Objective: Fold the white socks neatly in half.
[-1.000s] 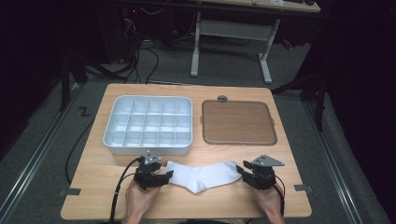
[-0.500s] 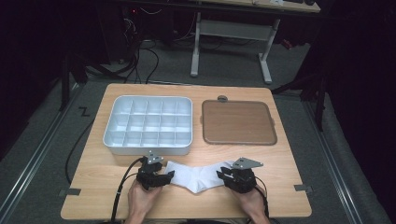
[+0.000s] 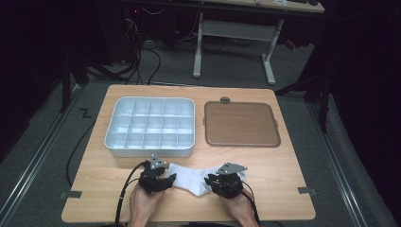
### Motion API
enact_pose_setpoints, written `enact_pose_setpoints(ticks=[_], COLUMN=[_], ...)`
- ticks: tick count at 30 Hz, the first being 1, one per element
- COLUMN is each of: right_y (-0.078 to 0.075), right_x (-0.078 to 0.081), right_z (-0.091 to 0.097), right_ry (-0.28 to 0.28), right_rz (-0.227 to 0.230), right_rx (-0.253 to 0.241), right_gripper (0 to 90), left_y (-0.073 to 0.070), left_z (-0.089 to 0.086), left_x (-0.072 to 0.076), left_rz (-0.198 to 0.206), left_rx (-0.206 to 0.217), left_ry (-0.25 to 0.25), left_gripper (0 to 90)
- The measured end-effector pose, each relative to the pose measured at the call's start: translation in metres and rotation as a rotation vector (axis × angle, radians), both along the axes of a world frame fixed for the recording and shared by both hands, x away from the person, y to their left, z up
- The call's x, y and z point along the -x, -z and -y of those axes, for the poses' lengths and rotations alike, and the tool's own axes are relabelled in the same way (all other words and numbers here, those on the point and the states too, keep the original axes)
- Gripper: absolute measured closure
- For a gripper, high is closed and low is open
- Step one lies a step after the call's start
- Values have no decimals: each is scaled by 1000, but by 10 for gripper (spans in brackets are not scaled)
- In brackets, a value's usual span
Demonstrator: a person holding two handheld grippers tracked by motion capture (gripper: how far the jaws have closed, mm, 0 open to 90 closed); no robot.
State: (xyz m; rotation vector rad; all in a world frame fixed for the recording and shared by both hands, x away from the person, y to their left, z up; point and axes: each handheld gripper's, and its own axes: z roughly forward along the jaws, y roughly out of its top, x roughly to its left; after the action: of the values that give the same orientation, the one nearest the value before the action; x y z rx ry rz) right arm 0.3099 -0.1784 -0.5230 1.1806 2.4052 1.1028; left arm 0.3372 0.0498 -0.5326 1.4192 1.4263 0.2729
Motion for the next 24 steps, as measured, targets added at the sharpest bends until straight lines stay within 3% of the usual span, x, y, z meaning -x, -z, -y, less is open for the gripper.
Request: enact_pose_setpoints(ticks=[10,18,24], right_y=[4,4,4], right_x=[1,3,4], right_z=[-1,-3,-3], right_ry=[2,-2,-3], right_rz=[13,29,36], right_rx=[31,48,61], right_gripper=[766,771,770], left_y=[0,-1,-2], left_z=[2,1,2], left_x=[1,2,3], left_rz=[-4,-27,-23], left_rx=[11,51,45], left_ry=[-1,3,12], left_gripper=[646,718,759])
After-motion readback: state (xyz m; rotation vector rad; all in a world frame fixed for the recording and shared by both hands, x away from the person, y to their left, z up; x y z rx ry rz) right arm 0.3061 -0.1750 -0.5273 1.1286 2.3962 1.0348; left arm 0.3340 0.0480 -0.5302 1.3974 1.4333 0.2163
